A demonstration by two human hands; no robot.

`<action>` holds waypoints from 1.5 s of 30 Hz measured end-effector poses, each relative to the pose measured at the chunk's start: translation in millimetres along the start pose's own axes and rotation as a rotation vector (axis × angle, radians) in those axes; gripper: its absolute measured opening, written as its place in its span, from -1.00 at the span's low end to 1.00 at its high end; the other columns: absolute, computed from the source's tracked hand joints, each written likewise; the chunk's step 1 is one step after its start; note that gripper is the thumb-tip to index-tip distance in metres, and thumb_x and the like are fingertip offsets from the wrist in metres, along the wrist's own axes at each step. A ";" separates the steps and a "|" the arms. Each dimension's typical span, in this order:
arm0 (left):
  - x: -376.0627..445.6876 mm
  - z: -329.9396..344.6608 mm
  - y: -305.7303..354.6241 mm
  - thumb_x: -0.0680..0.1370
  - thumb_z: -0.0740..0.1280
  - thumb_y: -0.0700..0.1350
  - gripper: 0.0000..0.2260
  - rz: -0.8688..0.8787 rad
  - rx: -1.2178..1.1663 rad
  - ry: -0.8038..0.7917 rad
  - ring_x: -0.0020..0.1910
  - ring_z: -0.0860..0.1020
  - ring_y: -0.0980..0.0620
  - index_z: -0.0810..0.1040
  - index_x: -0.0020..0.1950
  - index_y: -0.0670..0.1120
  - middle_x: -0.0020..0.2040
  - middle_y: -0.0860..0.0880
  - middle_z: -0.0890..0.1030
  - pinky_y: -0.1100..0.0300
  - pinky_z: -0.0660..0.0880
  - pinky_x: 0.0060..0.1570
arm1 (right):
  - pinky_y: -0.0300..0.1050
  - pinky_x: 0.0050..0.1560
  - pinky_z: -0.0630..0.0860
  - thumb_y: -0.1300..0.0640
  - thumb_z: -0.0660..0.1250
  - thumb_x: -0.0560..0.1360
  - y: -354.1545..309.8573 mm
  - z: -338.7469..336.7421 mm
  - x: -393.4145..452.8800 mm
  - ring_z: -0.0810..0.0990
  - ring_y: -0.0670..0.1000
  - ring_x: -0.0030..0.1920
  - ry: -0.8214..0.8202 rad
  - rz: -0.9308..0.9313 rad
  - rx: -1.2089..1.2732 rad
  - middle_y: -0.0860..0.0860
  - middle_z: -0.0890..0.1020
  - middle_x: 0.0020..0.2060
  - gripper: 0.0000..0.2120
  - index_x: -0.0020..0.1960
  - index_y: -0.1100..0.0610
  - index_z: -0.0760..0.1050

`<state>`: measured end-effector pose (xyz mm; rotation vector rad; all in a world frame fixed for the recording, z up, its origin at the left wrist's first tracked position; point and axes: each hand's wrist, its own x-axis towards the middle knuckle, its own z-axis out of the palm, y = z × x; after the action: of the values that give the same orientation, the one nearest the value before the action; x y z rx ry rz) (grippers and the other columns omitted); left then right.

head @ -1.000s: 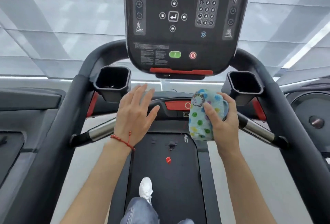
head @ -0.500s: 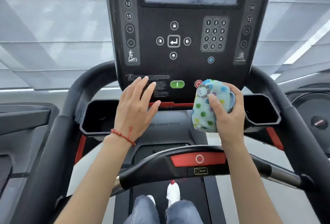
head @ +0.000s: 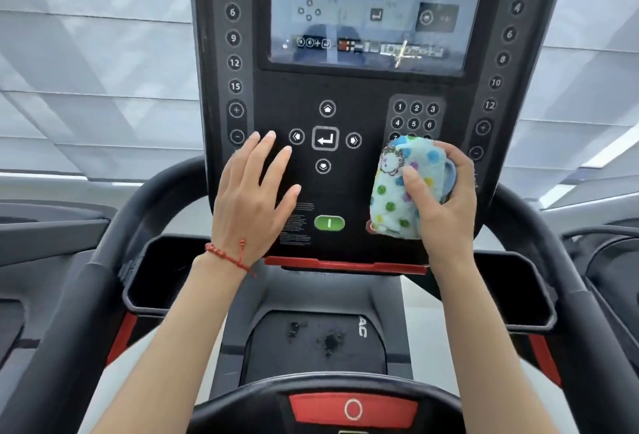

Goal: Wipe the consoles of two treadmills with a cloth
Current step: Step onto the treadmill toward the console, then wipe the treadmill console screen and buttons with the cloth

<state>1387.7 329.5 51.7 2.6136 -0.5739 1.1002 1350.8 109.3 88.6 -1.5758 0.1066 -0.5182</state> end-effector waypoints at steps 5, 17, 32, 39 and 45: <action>21.6 8.7 -21.1 0.58 0.22 -0.08 -0.64 0.018 0.017 0.037 0.36 0.31 -0.24 0.45 0.31 -0.25 0.35 -0.26 0.40 -0.17 0.32 0.29 | -0.38 -0.22 0.50 0.27 0.37 0.46 -12.4 12.9 29.0 0.56 -0.26 -0.12 0.075 -0.103 -0.015 -0.13 0.51 -0.07 -0.69 0.12 0.07 0.36; 62.5 21.7 -49.8 0.58 0.21 -0.06 -0.61 0.058 0.024 0.116 0.41 0.26 -0.21 0.41 0.37 -0.20 0.40 -0.23 0.35 -0.14 0.19 0.38 | -0.37 -0.16 0.50 0.08 0.39 0.47 -68.3 70.4 111.6 0.54 -0.31 -0.19 0.160 -0.381 -0.221 -0.24 0.49 -0.16 -0.66 0.16 0.12 0.36; 61.7 29.0 -58.0 0.58 0.20 -0.04 -0.60 0.107 0.076 0.155 0.40 0.27 -0.17 0.38 0.39 -0.16 0.40 -0.21 0.36 -0.12 0.22 0.36 | -0.66 -0.07 0.22 -0.03 0.38 0.46 -61.5 93.3 112.3 0.37 -0.24 -0.11 0.226 -0.382 -0.487 0.03 0.34 0.02 -0.65 0.20 0.04 0.45; 62.2 28.7 -57.9 0.59 0.20 -0.03 -0.60 0.110 0.092 0.162 0.41 0.27 -0.17 0.39 0.39 -0.16 0.40 -0.20 0.36 -0.10 0.21 0.38 | -0.62 -0.07 0.27 -0.01 0.37 0.46 -70.1 135.3 122.6 0.36 -0.24 -0.13 0.243 -0.487 -0.418 0.07 0.40 -0.01 -0.65 0.18 0.12 0.46; 61.1 30.7 -57.3 0.59 0.20 -0.02 -0.60 0.100 0.085 0.181 0.41 0.27 -0.16 0.39 0.39 -0.16 0.40 -0.20 0.36 -0.11 0.22 0.37 | -0.57 -0.21 0.34 0.03 0.39 0.44 -80.8 178.0 135.1 0.38 -0.13 -0.14 0.197 -0.670 -0.485 0.17 0.47 -0.03 -0.70 0.10 0.17 0.52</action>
<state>1471.5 353.4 70.8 2.5424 -0.6367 1.4037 1520.0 229.6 204.2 -2.0261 -0.1689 -1.2440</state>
